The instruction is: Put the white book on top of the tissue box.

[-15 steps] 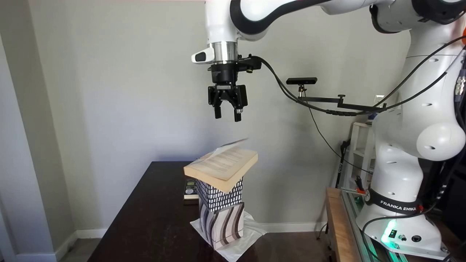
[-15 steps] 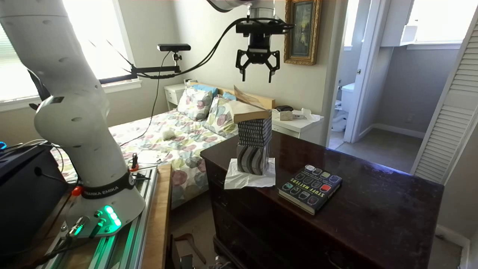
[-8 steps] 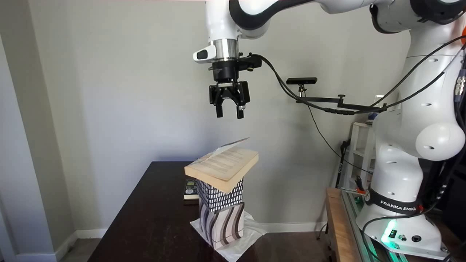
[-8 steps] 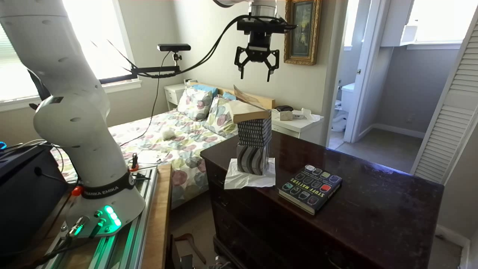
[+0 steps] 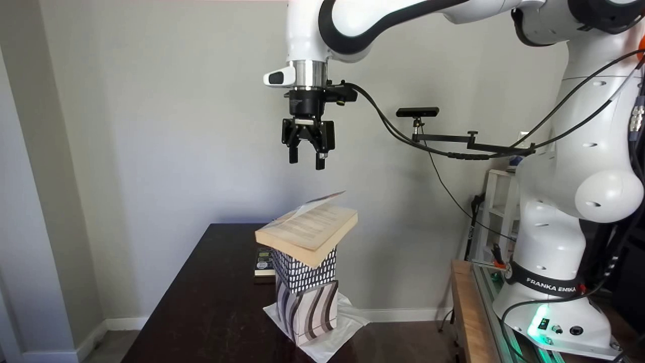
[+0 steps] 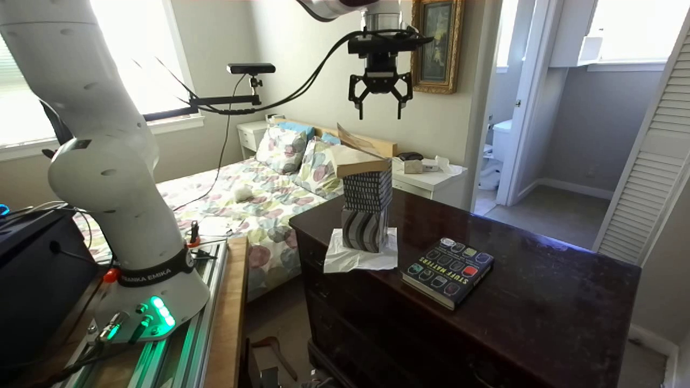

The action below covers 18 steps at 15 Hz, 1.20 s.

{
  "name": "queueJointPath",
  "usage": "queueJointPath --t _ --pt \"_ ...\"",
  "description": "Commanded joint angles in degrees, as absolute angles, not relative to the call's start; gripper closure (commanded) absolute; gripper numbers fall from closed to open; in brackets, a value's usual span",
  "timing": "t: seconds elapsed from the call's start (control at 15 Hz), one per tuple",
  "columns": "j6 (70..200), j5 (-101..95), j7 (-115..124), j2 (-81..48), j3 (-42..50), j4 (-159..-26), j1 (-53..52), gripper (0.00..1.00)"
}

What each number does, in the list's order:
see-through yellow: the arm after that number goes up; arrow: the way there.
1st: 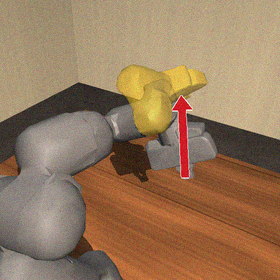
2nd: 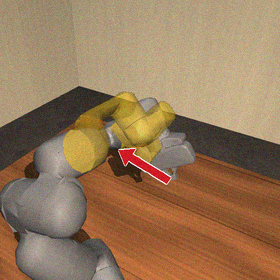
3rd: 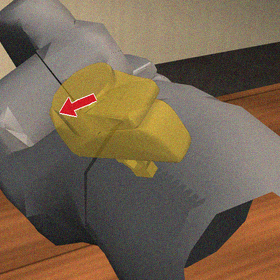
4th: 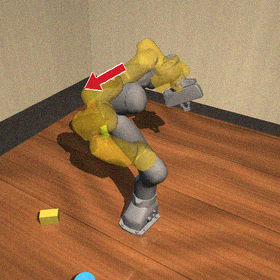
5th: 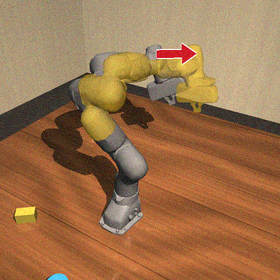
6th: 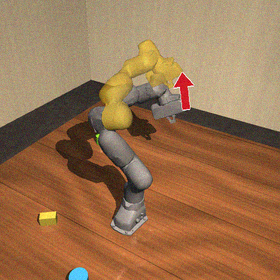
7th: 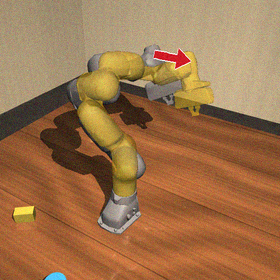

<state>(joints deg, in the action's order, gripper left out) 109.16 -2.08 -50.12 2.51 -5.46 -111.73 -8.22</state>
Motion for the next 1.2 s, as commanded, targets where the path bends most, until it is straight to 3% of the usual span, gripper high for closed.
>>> queueJointPath --t 0.0,1.13 --pt "117.6 -3.5 -47.2 4.7 -5.0 -116.7 -7.0 0.00" --pt "122.1 -2.0 -24.3 6.4 -2.7 -122.3 -4.7 0.00"
